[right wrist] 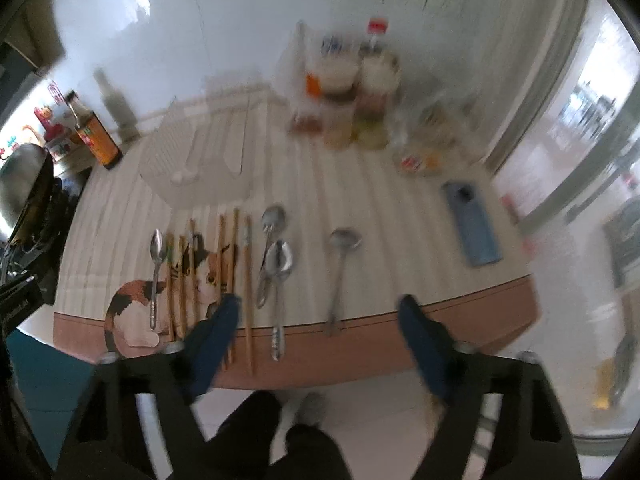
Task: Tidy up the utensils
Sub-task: 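Grasp a steel spoon with the left tool while the right tool grasps another spoon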
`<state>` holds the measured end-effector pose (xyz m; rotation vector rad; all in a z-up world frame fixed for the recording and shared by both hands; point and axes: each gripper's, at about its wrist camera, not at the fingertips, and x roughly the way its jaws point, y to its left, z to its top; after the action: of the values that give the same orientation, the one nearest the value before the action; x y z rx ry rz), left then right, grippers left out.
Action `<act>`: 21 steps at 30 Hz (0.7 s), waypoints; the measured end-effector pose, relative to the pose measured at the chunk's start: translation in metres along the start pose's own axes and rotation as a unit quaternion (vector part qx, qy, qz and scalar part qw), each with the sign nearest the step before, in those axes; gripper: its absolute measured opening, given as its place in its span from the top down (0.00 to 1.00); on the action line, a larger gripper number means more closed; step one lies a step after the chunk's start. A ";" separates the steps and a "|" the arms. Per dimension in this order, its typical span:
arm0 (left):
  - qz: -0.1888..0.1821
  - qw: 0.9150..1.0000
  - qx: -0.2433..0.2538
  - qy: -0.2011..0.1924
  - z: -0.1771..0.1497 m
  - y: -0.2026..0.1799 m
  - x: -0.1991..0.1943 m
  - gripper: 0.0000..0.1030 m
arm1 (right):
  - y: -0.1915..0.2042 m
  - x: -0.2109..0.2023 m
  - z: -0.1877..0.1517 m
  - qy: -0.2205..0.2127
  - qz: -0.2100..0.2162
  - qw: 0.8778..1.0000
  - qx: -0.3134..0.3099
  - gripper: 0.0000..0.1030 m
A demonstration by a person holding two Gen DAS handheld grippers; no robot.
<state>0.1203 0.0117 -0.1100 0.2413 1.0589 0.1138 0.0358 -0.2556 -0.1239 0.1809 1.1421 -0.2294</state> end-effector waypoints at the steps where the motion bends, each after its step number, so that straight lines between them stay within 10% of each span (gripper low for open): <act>1: -0.009 1.000 -0.002 0.020 0.001 0.002 0.018 0.01 | 0.001 0.021 0.002 0.020 0.011 1.000 0.007 0.41; 7: -0.091 0.985 -0.026 0.147 0.000 0.002 0.122 0.06 | 0.003 0.122 0.008 0.102 0.021 0.993 0.054 0.42; 14: -0.153 0.969 0.010 0.196 -0.003 -0.043 0.173 0.27 | 0.005 0.166 0.015 0.139 0.016 0.988 0.063 0.45; 21: -0.141 0.969 0.049 0.199 -0.003 -0.072 0.187 0.74 | 0.017 0.193 0.015 0.158 0.005 0.986 0.057 0.47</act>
<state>0.2072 -0.0185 -0.2882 0.1577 1.4904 -0.1537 0.1297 -0.2602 -0.2935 0.3332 1.4430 -0.2650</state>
